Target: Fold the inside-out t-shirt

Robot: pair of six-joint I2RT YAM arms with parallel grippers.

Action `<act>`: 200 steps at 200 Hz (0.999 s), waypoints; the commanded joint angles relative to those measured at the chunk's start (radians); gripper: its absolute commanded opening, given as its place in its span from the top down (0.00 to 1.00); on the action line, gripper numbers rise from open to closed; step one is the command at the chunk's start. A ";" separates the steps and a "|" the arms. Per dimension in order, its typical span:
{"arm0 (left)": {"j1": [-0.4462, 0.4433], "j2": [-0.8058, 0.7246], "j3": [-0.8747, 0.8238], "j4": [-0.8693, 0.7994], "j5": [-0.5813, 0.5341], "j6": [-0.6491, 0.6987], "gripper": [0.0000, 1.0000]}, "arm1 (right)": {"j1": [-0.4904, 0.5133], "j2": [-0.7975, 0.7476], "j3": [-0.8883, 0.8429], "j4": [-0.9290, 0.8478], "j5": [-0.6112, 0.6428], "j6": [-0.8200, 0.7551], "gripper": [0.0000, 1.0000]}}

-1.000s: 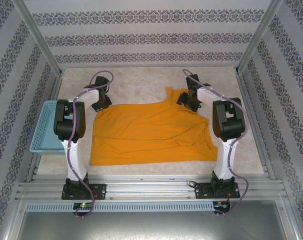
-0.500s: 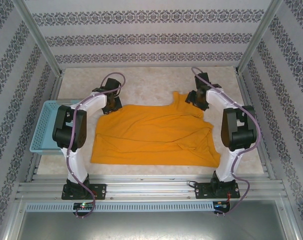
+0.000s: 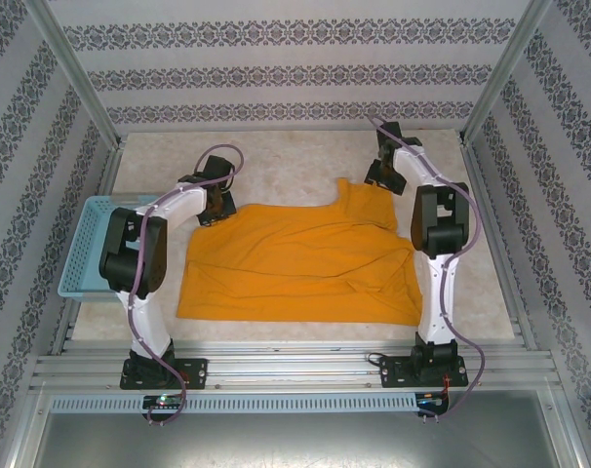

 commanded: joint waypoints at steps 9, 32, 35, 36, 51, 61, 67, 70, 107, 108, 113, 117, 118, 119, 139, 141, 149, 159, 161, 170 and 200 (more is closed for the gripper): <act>0.006 -0.050 -0.013 0.030 -0.047 0.024 1.00 | -0.009 0.107 0.171 -0.168 -0.001 -0.061 0.43; 0.011 -0.058 -0.014 0.032 -0.064 0.030 1.00 | -0.007 0.112 0.174 -0.163 -0.042 -0.070 0.67; 0.011 -0.059 -0.014 0.032 -0.065 0.031 1.00 | -0.007 0.104 0.167 -0.158 -0.041 -0.069 0.71; 0.012 -0.059 -0.014 0.032 -0.066 0.031 1.00 | -0.007 0.101 0.165 -0.155 -0.040 -0.069 0.72; 0.026 -0.068 -0.010 0.029 -0.068 0.037 1.00 | -0.009 0.055 0.118 -0.111 -0.032 -0.078 0.85; 0.038 -0.072 -0.007 0.025 -0.069 0.041 1.00 | -0.009 0.019 0.095 -0.080 -0.032 -0.094 0.89; 0.048 -0.076 -0.005 0.025 -0.071 0.044 1.00 | -0.010 0.003 0.096 -0.075 -0.025 -0.100 0.90; 0.052 -0.077 -0.003 0.025 -0.070 0.044 1.00 | -0.012 -0.004 0.100 -0.076 -0.020 -0.101 0.92; 0.107 -0.090 0.023 0.018 -0.086 0.049 1.00 | -0.021 -0.075 0.134 -0.059 -0.002 -0.118 0.99; 0.108 -0.092 0.023 0.019 -0.088 0.049 1.00 | -0.020 -0.078 0.136 -0.059 -0.002 -0.118 0.99; 0.115 -0.097 0.022 0.023 -0.095 0.049 1.00 | -0.020 -0.087 0.141 -0.058 0.000 -0.120 0.99; 0.120 -0.100 0.020 0.027 -0.102 0.050 1.00 | -0.020 -0.095 0.144 -0.055 0.001 -0.120 0.99; 0.121 -0.101 0.020 0.027 -0.104 0.050 1.00 | -0.020 -0.098 0.144 -0.054 0.001 -0.121 1.00; 0.123 -0.102 0.019 0.027 -0.105 0.050 1.00 | -0.020 -0.100 0.145 -0.054 0.002 -0.121 1.00; 0.151 -0.111 0.024 0.035 -0.151 0.052 1.00 | -0.020 -0.145 0.138 -0.029 0.012 -0.126 1.00; 0.153 -0.110 0.026 0.034 -0.157 0.055 1.00 | -0.020 -0.148 0.137 -0.026 0.011 -0.127 1.00; 0.155 -0.107 0.039 0.031 -0.187 0.066 1.00 | -0.020 -0.165 0.136 -0.022 0.010 -0.128 1.00; 0.155 -0.101 0.055 0.024 -0.213 0.081 1.00 | -0.020 -0.185 0.128 -0.013 0.004 -0.130 1.00; 0.155 -0.100 0.058 0.022 -0.216 0.083 1.00 | -0.020 -0.188 0.127 -0.012 0.002 -0.130 1.00; 0.155 -0.099 0.065 0.020 -0.227 0.091 1.00 | -0.020 -0.204 0.127 -0.014 -0.007 -0.131 1.00; 0.155 -0.115 0.062 0.025 -0.212 0.098 1.00 | -0.007 -0.277 0.060 0.014 -0.041 -0.131 1.00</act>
